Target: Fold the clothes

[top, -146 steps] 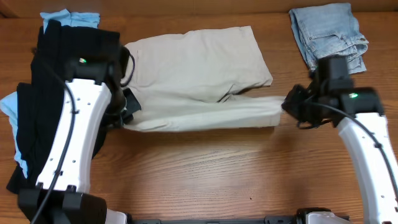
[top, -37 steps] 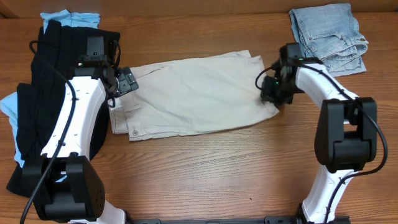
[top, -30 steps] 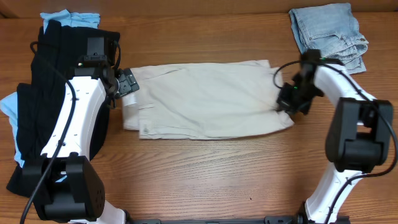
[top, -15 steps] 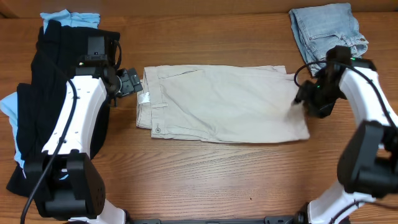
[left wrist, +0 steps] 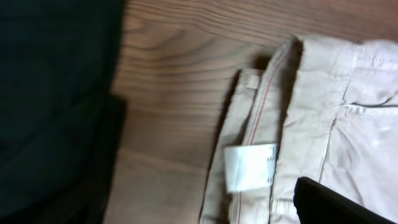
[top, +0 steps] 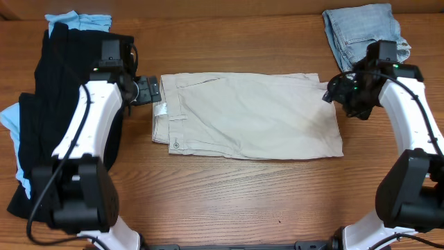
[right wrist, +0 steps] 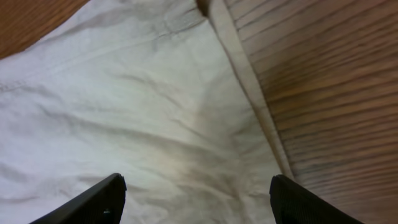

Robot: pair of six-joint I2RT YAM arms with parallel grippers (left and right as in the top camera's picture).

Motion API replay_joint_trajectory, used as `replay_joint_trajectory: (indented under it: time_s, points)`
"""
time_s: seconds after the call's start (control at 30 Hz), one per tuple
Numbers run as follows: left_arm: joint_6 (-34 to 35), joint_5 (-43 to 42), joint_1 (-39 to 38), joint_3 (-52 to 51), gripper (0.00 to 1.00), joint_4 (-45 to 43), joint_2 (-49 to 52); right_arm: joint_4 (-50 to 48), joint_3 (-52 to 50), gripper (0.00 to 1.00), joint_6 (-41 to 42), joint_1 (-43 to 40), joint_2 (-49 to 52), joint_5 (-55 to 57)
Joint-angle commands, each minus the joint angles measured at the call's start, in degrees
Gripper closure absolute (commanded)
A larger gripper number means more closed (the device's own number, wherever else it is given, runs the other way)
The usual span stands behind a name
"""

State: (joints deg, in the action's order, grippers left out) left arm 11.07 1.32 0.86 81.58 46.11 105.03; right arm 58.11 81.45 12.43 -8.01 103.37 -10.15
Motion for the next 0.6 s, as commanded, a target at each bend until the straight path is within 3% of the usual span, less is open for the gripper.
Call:
replay_joint_trajectory:
  time_s: [0.0, 0.17, 0.57]
  points:
    - [-8.4, -7.7, 0.3, -0.2, 0.00, -1.9, 4.5, -1.2, -2.4, 0.22, -0.5, 1.1, -0.4, 0.0]
    - [-17.2, -19.5, 0.3, -0.2, 0.00, -5.3, 7.8, -4.7, -6.6, 0.23, -0.5, 1.4, -0.4, 0.0]
    - [-20.1, -19.3, 0.3, -0.2, 0.00, -5.0, 13.0, -13.0, -13.2, 0.23, -0.5, 1.4, -0.4, 1.4]
